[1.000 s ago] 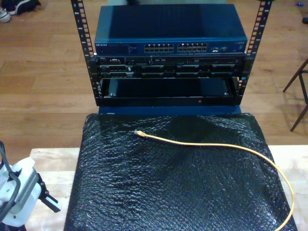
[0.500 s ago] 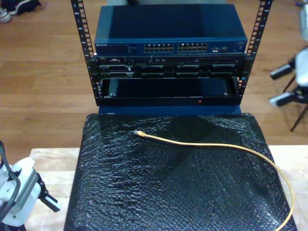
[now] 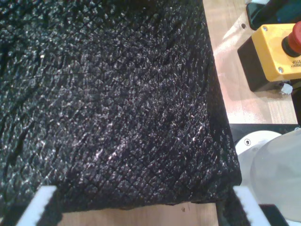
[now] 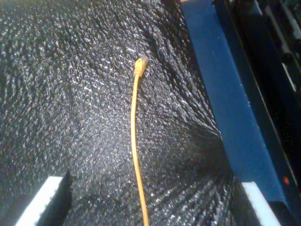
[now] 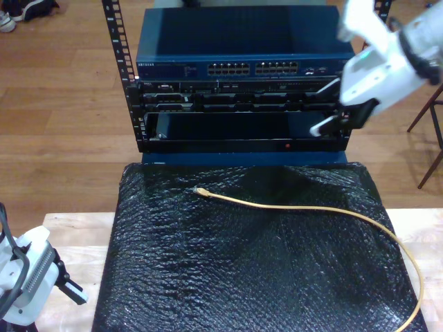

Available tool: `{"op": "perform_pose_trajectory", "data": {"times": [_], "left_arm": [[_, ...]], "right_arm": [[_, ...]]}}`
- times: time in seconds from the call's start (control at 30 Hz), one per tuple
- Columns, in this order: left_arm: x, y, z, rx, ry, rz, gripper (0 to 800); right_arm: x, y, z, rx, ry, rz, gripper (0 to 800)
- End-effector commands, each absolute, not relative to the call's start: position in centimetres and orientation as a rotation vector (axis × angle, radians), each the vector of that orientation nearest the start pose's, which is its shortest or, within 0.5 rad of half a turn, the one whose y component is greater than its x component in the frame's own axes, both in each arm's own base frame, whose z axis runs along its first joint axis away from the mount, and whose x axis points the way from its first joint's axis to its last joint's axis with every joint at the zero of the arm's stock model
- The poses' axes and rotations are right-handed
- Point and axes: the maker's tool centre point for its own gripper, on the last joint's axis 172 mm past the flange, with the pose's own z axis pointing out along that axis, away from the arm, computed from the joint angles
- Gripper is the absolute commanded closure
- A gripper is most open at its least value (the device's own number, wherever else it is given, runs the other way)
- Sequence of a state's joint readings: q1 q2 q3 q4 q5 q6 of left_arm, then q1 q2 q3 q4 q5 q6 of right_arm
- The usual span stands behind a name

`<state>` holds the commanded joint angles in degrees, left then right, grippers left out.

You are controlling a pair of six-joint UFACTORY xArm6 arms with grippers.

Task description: Grab the cable and plug it in

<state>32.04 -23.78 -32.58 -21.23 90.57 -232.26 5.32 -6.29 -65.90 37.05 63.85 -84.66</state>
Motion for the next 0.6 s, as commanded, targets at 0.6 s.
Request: {"op": "perform_pose_trajectory", "data": {"times": [0.6], "left_arm": [[20.7,1.4,17.1,1.758,-1.732,0.320,0]], "right_arm": [[48.2,26.9,22.1,-2.221,-1.878,-0.419,6]]}}
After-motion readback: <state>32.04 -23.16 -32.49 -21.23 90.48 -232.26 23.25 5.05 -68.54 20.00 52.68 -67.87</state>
